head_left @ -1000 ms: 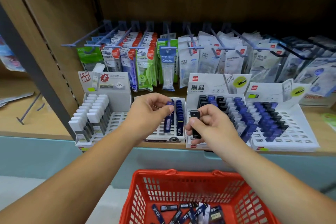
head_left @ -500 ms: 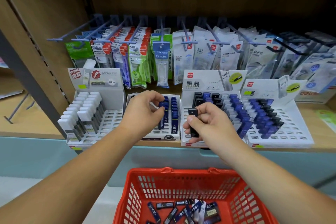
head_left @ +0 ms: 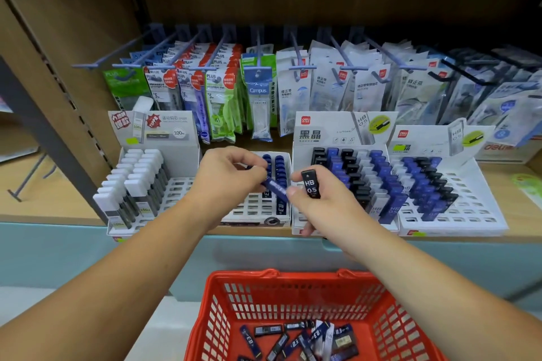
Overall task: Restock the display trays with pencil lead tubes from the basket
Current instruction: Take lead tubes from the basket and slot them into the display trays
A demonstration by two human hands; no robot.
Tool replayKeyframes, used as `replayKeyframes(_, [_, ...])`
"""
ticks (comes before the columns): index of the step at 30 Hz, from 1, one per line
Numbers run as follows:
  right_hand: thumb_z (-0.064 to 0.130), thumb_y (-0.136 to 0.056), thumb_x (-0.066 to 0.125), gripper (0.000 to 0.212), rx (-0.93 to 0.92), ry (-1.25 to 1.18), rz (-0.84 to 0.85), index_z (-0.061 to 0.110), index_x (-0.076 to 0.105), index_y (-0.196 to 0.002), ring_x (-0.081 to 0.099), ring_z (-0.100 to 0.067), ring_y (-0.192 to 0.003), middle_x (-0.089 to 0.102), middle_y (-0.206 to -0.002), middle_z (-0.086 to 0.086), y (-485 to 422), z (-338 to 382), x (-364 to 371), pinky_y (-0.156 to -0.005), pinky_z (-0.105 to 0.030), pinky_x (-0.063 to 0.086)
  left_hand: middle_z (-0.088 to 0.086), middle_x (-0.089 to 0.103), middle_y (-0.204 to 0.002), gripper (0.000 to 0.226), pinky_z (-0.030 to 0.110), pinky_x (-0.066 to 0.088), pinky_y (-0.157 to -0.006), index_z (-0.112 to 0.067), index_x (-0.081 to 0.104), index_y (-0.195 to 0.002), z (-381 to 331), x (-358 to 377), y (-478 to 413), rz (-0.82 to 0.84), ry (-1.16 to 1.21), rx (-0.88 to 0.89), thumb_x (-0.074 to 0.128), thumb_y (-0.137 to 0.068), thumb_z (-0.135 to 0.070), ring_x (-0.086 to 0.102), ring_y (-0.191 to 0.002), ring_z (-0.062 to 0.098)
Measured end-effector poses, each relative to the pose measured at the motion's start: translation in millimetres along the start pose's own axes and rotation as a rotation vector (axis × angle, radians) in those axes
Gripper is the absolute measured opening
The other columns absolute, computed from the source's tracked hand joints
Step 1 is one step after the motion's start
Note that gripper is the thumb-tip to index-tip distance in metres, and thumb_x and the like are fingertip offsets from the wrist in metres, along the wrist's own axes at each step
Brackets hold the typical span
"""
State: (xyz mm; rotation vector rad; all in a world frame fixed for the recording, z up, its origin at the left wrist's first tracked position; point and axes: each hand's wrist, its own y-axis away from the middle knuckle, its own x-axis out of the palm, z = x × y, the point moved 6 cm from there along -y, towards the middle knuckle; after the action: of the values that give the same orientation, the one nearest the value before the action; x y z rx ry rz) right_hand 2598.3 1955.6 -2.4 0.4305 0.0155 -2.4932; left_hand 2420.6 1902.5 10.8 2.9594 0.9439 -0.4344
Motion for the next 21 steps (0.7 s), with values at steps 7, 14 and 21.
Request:
replayKeyframes(7, [0.035,-0.1,0.061,0.025,-0.037,0.125,-0.008,0.011,0.066,-0.094,0.048,-0.009,-0.04,0.047,-0.048,0.01,-4,2,5,-0.045,-0.031,0.049,0.01,0.076,-0.084,0.016,0.024,0.06,-0.069,-0.002,0.074,-0.105,-1,5,6,0.165,0.392,-0.101,0.076,-0.089,-0.003,0.072,-0.07,0.019])
replayKeyframes(14, [0.037,-0.105,0.052,0.023,0.13,-0.222,-0.078,0.015,0.059,-0.106,0.033,-0.014,-0.047,0.047,-0.068,-0.003,-4,-8,5,-0.044,-0.026,0.028,0.009,0.071,-0.087,0.015,0.028,0.062,-0.069,-0.016,0.073,-0.101,2,-18,-5,0.001,-0.004,0.098,0.074,-0.093,-0.003,0.066,-0.074,0.014])
replayKeyframes(21, [0.025,-0.109,0.045,0.02,0.123,-0.305,-0.078,0.011,0.06,-0.108,0.039,-0.016,-0.047,0.051,-0.068,-0.006,0,-8,3,-0.04,-0.025,0.033,-0.009,0.076,-0.087,0.016,0.024,0.059,-0.083,-0.026,0.077,-0.097,17,-4,-9,0.035,-0.302,0.211,0.075,-0.092,-0.01,0.071,-0.083,0.004])
